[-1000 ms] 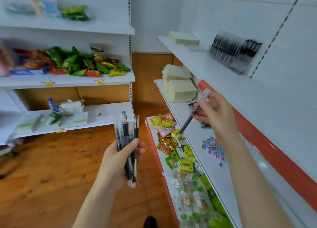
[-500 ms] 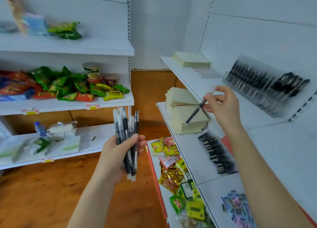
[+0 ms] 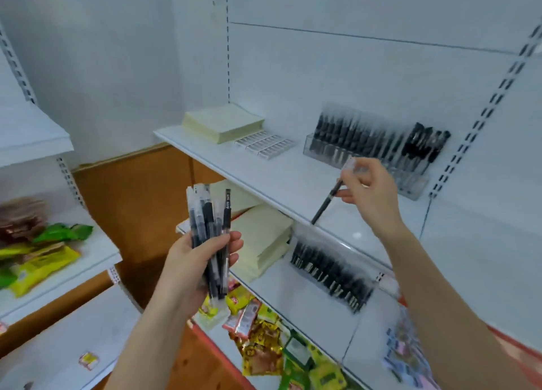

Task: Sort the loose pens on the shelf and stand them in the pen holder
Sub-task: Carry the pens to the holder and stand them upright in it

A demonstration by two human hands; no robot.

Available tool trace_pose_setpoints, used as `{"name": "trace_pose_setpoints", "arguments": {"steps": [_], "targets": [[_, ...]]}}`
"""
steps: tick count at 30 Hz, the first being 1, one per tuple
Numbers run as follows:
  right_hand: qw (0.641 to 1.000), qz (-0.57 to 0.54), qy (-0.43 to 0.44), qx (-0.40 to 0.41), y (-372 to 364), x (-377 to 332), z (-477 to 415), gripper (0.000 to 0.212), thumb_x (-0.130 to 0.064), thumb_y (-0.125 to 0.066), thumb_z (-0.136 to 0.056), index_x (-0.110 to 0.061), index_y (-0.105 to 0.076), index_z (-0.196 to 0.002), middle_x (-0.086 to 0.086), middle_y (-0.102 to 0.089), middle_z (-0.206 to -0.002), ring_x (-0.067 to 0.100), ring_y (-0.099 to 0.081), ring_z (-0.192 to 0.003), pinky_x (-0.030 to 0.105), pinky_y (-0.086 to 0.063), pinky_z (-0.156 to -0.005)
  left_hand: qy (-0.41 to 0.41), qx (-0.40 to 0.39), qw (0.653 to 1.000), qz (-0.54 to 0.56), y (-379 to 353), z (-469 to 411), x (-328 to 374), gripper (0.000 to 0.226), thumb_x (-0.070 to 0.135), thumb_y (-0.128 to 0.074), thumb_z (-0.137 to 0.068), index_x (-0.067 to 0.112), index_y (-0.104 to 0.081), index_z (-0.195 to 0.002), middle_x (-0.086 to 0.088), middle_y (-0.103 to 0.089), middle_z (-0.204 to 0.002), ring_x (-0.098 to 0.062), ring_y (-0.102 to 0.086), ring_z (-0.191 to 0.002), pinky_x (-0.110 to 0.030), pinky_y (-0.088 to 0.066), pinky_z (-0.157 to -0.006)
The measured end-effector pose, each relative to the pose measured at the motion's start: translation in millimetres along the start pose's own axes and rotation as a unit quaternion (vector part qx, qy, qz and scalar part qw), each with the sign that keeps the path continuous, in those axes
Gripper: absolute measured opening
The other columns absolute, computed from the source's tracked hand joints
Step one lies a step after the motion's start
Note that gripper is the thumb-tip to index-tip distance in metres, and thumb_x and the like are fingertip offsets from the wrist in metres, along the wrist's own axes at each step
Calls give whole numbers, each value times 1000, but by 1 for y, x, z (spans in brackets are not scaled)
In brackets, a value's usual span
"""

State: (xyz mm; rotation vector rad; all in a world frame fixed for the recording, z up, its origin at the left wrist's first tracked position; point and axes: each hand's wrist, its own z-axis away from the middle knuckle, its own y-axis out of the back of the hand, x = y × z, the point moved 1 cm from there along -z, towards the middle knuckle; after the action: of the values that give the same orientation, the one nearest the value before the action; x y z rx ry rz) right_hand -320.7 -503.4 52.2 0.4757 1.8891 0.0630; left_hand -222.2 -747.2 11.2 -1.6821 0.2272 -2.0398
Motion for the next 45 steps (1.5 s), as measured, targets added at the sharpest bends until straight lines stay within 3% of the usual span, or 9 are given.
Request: {"name": "trace_pose_setpoints", "arguments": {"steps": [7,12,17,25,30,35,39,42,45], "targets": [[990,75,9,120,52,2,-45,11,-21,-54,-92,-18,-49,-102,3,-66,-80,8,-65,-56,24,-56,-57,45,-117,992,15,-61,-76,-6,7,-2,-53,-87,-1,-60,-90,-6,-70,-63,-11,-68,-58,-19,-56,-54],[971,151,26,184,71,11,-100,19,-24,-54,-91,-15,-49,-108,1,-63,-77,20,-66,-71,36,-54,-70,44,-171,984,-14,-105,-117,-9,8,-1,-56,-86,1,-61,-92,-4,-73,-72,-15,-71,-66,-22,-56,-55],[959,177,36,218,80,21,-144,21,-25,-50,-92,-16,-49,-111,2,-62,-81,24,-63,-78,24,-48,-66,29,-199,979,-40,-136,-148,-3,9,0,-57,-85,5,-63,-91,-3,-74,-78,-14,-72,-68,-21,-57,-57],[948,272,22,167,67,29,-173,24,-20,-45,-95,-7,-48,-115,16,-65,-85,33,-65,-79,41,-53,-74,35,-228,972,-43,-165,-184,-6,11,1,-57,-86,9,-64,-90,-1,-73,-81,-14,-72,-70,-23,-58,-60],[930,344,-65,110,55,41,-180,12,-16,-45,-96,-5,-46,-101,13,-58,-84,36,-64,-80,52,-52,-75,51,-265,962,-39,-182,-204,-6,11,1,-57,-86,8,-64,-90,0,-73,-80,-13,-72,-70,-24,-58,-61],[910,372,-124,134,42,44,-184,16,-18,-46,-96,-3,-48,-102,0,-49,-71,19,-55,-64,31,-46,-60,71,-314,945,-63,-195,-220,-3,9,4,-58,-86,9,-64,-90,-1,-74,-80,-13,-72,-71,-22,-58,-59],[915,339,-130,173,46,35,-169,26,-23,-54,-92,-4,-53,-110,9,-63,-91,23,-64,-83,38,-53,-79,81,-357,928,-65,-202,-230,3,10,4,-57,-86,7,-64,-92,-2,-74,-81,-12,-72,-74,-21,-57,-58],[959,163,-91,211,37,18,-147,11,-20,-56,-91,-13,-61,-97,1,-69,-82,14,-69,-73,33,-58,-73,92,-395,912,-66,-208,-230,5,11,5,-56,-86,7,-64,-94,0,-75,-81,-12,-72,-75,-21,-56,-58],[979,74,-121,144,23,6,-134,10,-24,-61,-87,-18,-63,-94,-1,-71,-79,10,-70,-71,28,-58,-68,103,-431,893,-70,-212,-223,5,12,5,-56,-86,9,-64,-94,0,-75,-82,-13,-72,-75,-21,-56,-58]]}}
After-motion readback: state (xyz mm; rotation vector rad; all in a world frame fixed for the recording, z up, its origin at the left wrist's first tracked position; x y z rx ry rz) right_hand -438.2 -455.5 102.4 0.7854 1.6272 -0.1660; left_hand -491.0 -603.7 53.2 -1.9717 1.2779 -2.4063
